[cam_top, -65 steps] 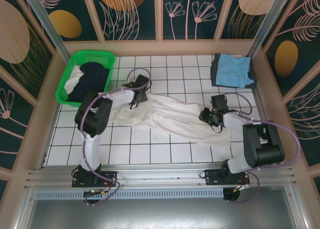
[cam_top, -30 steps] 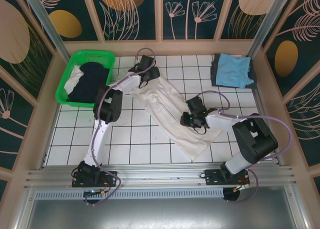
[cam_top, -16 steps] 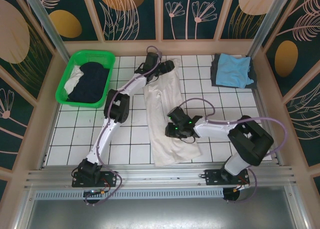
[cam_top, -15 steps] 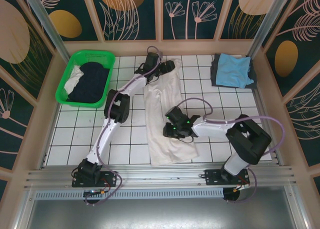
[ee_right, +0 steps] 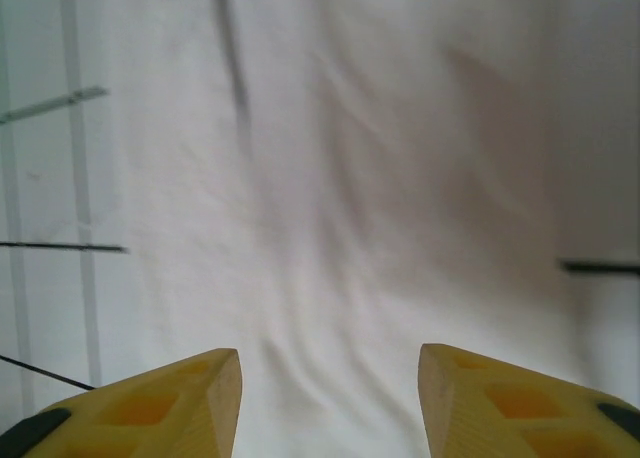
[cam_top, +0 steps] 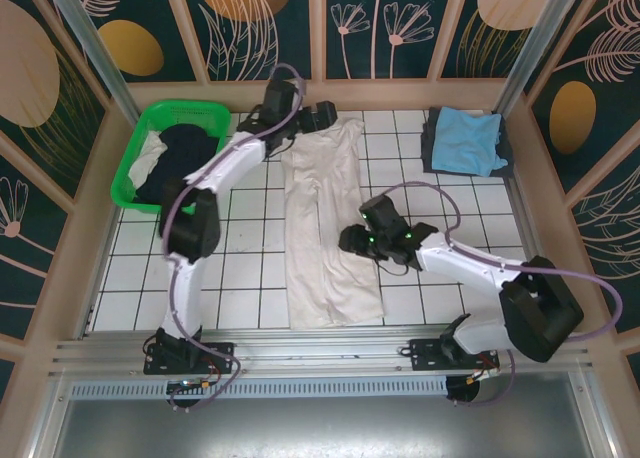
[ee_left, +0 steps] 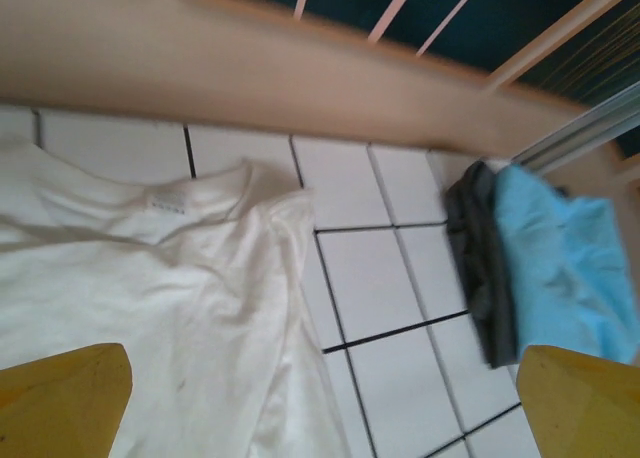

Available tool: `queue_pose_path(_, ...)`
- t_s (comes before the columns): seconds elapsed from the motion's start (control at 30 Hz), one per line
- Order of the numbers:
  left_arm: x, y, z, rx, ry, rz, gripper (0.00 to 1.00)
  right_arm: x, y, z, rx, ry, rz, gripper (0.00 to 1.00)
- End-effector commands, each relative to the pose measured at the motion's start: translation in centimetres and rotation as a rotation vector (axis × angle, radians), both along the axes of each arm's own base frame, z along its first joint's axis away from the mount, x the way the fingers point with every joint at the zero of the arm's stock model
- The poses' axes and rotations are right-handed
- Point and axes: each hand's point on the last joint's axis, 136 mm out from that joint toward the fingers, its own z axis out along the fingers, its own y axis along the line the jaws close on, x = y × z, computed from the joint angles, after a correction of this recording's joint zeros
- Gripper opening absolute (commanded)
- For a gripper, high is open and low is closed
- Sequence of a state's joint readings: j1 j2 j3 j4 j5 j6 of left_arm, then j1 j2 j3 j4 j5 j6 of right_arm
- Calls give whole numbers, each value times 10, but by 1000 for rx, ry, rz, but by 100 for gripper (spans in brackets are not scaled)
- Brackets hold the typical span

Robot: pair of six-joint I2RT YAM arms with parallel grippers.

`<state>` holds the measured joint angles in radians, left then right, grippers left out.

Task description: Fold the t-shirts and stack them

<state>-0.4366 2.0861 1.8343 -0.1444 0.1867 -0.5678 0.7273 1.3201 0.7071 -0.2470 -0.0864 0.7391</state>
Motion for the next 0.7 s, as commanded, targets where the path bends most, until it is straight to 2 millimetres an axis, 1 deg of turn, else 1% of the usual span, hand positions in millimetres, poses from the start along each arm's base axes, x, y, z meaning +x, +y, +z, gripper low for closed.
queue_pose_path(0.0,-43,39,-4,50,23,87,99,-29,-28,-24,-107,70,-19,51)
queue_pose_path(0.07,-78,57,-10,46,48,111,98,-47,-29,-29,-118,89,-8,52)
queue_pose_path(0.13,-120,72,-21,56,74,150,99,-63,-35,-38,-144,115,-2,53)
queue_pose_path(0.17,-136,77,-24,62,81,161,99,-66,-39,-40,-164,120,-10,53)
queue_pose_path(0.23,-172,89,-38,115,112,205,98,-72,-47,-46,-216,122,-10,53)
queue_pose_path(0.27,-188,94,-47,134,132,216,98,-75,-48,-49,-231,127,-3,53)
queue_pose_path(0.3,-205,99,-59,141,159,221,98,-77,-49,-53,-247,135,4,51)
queue_pose_path(0.33,-221,102,-70,125,192,216,97,-80,-49,-55,-261,140,11,45)
queue_pose_path(0.37,-234,104,-80,109,219,209,95,-82,-50,-57,-273,146,13,41)
queue_pose_path(0.4,-248,108,-92,95,250,211,92,-85,-50,-58,-280,148,20,40)
queue_pose_path(0.43,-262,111,-103,84,276,205,88,-89,-48,-60,-282,150,31,39)
queue_pose_path(0.53,-295,113,-130,65,353,192,79,-98,-48,-62,-290,153,52,40)
queue_pose_path(0.6,-313,110,-144,65,406,183,75,-103,-50,-64,-298,159,59,41)
queue_pose_path(0.67,-325,108,-150,100,434,171,75,-107,-54,-66,-323,164,62,43)
